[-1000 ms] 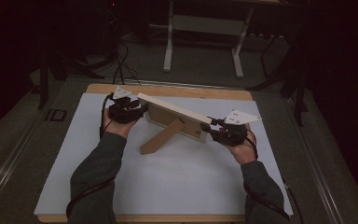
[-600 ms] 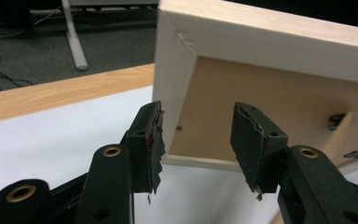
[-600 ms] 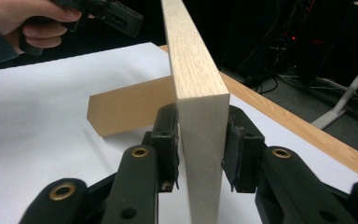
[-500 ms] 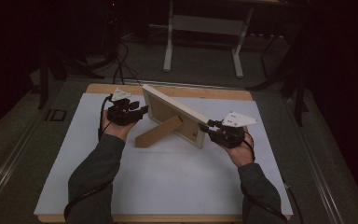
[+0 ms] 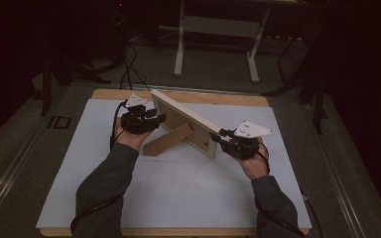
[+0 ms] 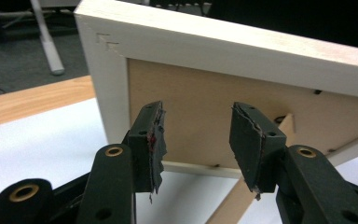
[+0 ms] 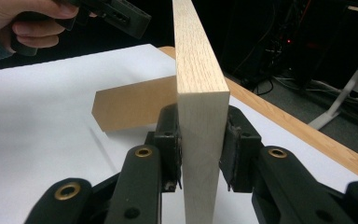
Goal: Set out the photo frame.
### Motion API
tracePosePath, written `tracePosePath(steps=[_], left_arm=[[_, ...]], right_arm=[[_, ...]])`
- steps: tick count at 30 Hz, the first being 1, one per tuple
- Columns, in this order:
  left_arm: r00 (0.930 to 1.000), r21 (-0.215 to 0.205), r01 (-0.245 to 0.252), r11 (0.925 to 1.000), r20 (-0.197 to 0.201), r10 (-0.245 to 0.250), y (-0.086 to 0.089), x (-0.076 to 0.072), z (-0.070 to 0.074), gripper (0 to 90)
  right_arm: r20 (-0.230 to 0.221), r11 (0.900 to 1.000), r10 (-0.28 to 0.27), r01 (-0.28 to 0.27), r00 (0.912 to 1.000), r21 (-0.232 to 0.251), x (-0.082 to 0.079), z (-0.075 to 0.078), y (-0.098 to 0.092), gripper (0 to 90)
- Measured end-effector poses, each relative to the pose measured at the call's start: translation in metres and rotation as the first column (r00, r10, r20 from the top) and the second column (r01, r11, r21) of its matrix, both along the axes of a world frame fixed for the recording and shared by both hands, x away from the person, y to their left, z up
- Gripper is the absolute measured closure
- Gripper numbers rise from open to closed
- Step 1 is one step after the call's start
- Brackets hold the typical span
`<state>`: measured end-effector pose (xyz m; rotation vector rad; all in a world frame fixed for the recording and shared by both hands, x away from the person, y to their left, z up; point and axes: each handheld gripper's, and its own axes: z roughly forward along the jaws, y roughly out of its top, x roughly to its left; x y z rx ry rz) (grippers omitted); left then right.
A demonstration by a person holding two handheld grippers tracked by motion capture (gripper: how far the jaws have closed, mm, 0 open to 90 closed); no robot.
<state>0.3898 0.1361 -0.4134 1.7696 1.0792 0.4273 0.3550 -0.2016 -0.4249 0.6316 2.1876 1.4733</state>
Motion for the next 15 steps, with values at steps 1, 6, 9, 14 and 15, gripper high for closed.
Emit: tracePosePath(steps=[1,6,9,14,15], left_arm=[[0.9999,-0.010,0.011,0.9999,-0.001,-0.011,0.000,0.000,0.000,55.7],[0.9995,-0.026,0.023,0.9994,-0.020,-0.024,-0.001,-0.001,-0.001,53.3],[0.9993,-0.023,0.028,0.9993,-0.024,-0.029,-0.003,-0.002,0.002,53.2],[0.9990,-0.018,0.039,0.9991,-0.022,-0.039,-0.010,-0.005,0.007,47.5],[0.9988,-0.020,0.042,0.9989,-0.023,-0.043,-0.011,-0.005,0.009,46.8]], right_arm=[[0.001,1.000,-0.001,0.001,1.0000,0.000,-0.001,0.000,0.001,70.3],[0.010,1.000,-0.012,0.012,0.9999,-0.005,-0.005,-0.001,0.004,70.3],[0.016,1.000,-0.017,0.017,0.9997,-0.010,-0.008,-0.001,0.006,70.4],[0.012,1.000,-0.021,0.021,0.9997,-0.002,-0.010,-0.001,0.008,70.3],[0.012,1.000,-0.020,0.020,0.9997,-0.002,-0.011,-0.001,0.008,70.2]])
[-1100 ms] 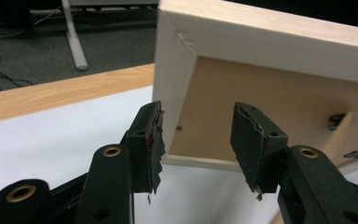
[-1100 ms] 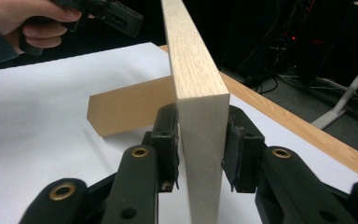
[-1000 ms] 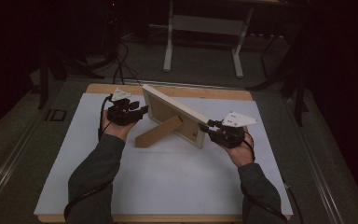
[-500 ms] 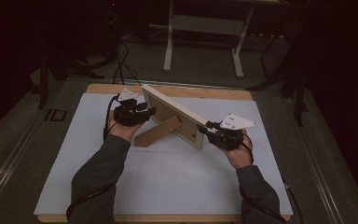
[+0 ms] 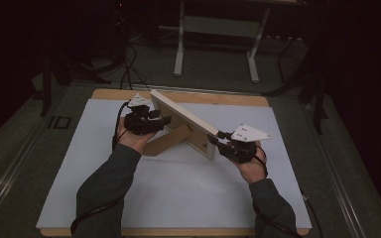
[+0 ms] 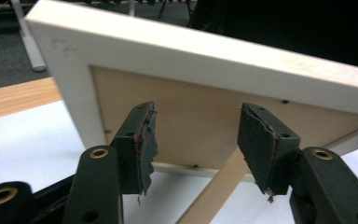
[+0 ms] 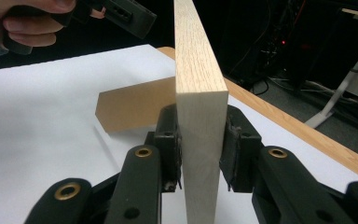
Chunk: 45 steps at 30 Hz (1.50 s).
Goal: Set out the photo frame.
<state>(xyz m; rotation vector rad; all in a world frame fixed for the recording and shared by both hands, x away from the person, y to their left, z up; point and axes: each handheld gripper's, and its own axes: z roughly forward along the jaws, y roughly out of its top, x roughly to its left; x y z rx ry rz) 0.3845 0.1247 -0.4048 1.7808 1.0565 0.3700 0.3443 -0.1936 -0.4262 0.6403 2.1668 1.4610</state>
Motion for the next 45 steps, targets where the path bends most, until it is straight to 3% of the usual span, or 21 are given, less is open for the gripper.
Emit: tracePosePath(steps=[10,18,34,45], left_arm=[[0.9993,0.002,0.034,0.9994,0.015,-0.034,-0.016,-0.006,0.011,42.1],[0.9975,-0.007,0.071,0.9975,-0.007,-0.071,-0.031,-0.009,0.013,39.1],[0.9976,-0.013,0.064,0.9979,-0.026,-0.064,-0.040,-0.010,0.017,37.2],[0.9977,-0.026,0.066,0.9975,-0.013,-0.066,-0.044,-0.010,0.025,36.8]], right_arm=[[-0.001,1.000,-0.014,0.014,0.9999,0.015,-0.003,-0.001,0.002,70.0],[0.010,0.999,-0.022,0.022,0.9997,0.027,-0.009,-0.004,0.006,69.5],[0.011,0.999,-0.017,0.017,0.9998,0.033,-0.016,-0.004,0.013,69.4],[0.013,0.999,0.000,-0.001,0.9999,0.038,-0.020,-0.005,0.019,69.5]])
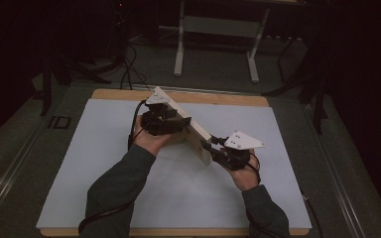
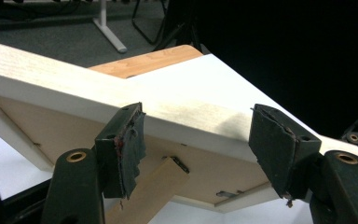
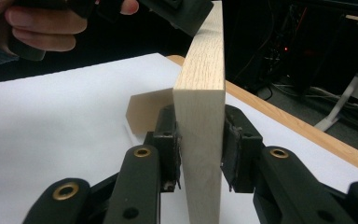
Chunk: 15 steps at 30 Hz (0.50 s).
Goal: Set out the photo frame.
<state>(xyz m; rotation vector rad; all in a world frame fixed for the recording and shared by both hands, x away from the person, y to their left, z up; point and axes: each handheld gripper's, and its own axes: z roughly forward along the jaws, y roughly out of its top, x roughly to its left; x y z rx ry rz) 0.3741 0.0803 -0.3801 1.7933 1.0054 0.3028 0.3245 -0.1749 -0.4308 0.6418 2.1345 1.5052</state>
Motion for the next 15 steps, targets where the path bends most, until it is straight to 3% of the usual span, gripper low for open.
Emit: tracePosePath(steps=[15], left_arm=[[0.9991,-0.009,-0.041,0.9991,-0.016,0.041,0.0030,0.0010,-0.0002,36.8]], right_arm=[[0.016,1.000,-0.009,0.009,0.9998,-0.010,-0.0049,-0.0008,0.0056,69.8]])
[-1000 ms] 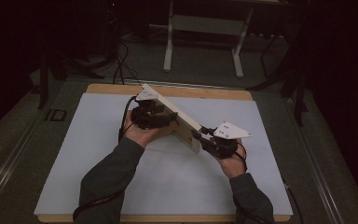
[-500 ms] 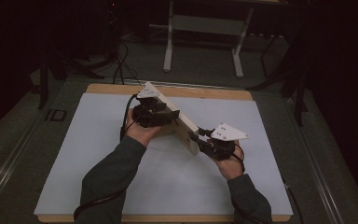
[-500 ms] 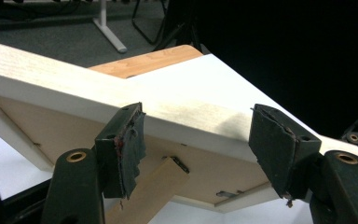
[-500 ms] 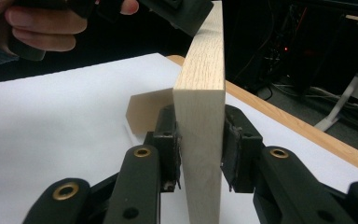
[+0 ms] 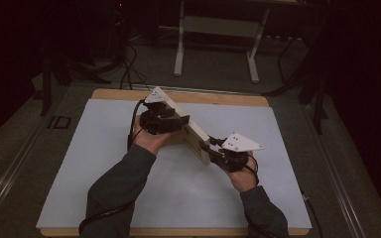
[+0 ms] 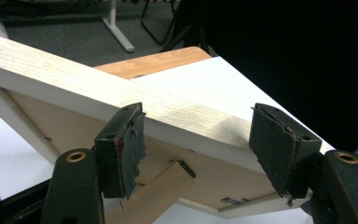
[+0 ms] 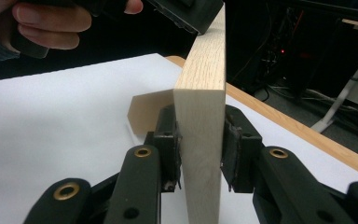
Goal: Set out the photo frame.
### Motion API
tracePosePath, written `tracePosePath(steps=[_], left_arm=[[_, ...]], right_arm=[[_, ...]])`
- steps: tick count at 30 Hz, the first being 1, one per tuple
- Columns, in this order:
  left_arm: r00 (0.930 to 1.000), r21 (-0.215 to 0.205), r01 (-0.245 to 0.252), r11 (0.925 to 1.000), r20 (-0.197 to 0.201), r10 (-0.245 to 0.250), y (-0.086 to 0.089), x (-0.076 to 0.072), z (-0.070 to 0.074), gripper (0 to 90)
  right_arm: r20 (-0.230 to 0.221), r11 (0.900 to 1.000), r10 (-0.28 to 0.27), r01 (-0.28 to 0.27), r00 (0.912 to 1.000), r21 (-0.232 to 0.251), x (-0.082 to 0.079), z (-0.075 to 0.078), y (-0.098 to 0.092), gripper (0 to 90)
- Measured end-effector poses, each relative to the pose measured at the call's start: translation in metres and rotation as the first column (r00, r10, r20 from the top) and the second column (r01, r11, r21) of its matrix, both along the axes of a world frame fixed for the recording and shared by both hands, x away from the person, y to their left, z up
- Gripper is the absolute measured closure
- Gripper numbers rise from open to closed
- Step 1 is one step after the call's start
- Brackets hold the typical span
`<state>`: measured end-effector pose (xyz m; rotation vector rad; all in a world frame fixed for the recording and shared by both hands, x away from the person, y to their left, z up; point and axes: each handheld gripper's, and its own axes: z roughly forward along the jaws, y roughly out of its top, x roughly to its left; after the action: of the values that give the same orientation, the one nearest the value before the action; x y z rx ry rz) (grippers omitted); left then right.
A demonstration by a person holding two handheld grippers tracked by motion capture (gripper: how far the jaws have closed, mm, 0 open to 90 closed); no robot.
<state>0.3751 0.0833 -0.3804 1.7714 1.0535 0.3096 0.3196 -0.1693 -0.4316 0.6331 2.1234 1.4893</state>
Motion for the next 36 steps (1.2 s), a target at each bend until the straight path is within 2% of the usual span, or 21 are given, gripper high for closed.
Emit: tracePosePath(steps=[3,7,9,10,11,12,13,14,15,16,19,24,36], left_arm=[[0.9999,-0.008,-0.012,0.9999,-0.003,0.012,0.001,0.000,0.000,37.6],[0.9996,-0.023,-0.028,0.9993,-0.008,0.028,0.003,0.000,0.000,43.0],[0.9995,-0.025,-0.031,0.9992,0.001,0.031,0.004,-0.001,0.000,51.0],[0.9995,-0.029,-0.030,0.9991,0.001,0.030,0.005,-0.001,0.001,59.3],[0.9994,-0.023,-0.034,0.9992,0.008,0.034,0.006,-0.002,0.001,59.3],[0.9991,-0.014,-0.040,0.9991,0.016,0.040,0.007,-0.003,0.002,68.2],[0.9987,0.015,-0.048,0.9988,0.020,0.047,0.008,-0.003,0.002,68.2],[0.9983,0.034,-0.054,0.9980,0.022,0.054,0.008,-0.003,0.001,75.5],[0.9982,0.046,-0.059,0.9972,0.018,0.058,0.009,-0.003,-0.001,75.5],[0.9979,0.059,-0.064,0.9962,0.012,0.064,0.010,-0.003,-0.002,83.0],[0.9971,0.072,-0.076,0.9945,-0.002,0.076,0.011,0.001,-0.006,90.0],[0.9967,0.097,-0.078,0.9922,-0.012,0.080,0.010,0.005,-0.010,90.0],[0.9969,0.095,-0.074,0.9927,-0.020,0.076,0.008,0.008,-0.010,90.0]], right_arm=[[0.004,1.000,0.000,0.000,1.0000,-0.003,0.000,0.000,0.000,69.9],[0.003,1.000,-0.001,0.001,1.0000,-0.002,-0.001,0.000,0.001,69.8],[0.001,1.000,0.000,0.000,1.0000,-0.001,-0.001,0.000,0.001,69.8],[0.001,1.000,0.002,-0.002,1.0000,0.000,-0.001,0.000,0.001,69.8],[0.001,1.000,0.002,-0.002,1.0000,0.000,-0.001,0.000,0.001,69.8],[0.001,1.000,-0.002,0.002,1.0000,0.003,-0.001,0.000,0.001,69.7],[0.001,1.000,-0.002,0.002,1.0000,0.003,-0.001,0.000,0.001,69.7],[-0.003,1.000,-0.004,0.004,1.0000,0.006,-0.001,0.000,0.000,69.7],[-0.003,1.000,-0.004,0.004,1.0000,0.006,-0.001,0.000,0.000,69.7],[-0.003,1.000,-0.003,0.003,1.0000,0.006,-0.001,0.000,0.000,69.7],[-0.002,1.000,-0.001,0.001,1.0000,0.004,-0.001,0.000,0.001,69.8],[-0.001,1.000,-0.001,0.001,1.0000,0.003,-0.002,0.000,0.002,69.9],[-0.004,1.000,0.018,-0.018,0.9998,0.006,-0.006,0.000,0.005,70.2]])
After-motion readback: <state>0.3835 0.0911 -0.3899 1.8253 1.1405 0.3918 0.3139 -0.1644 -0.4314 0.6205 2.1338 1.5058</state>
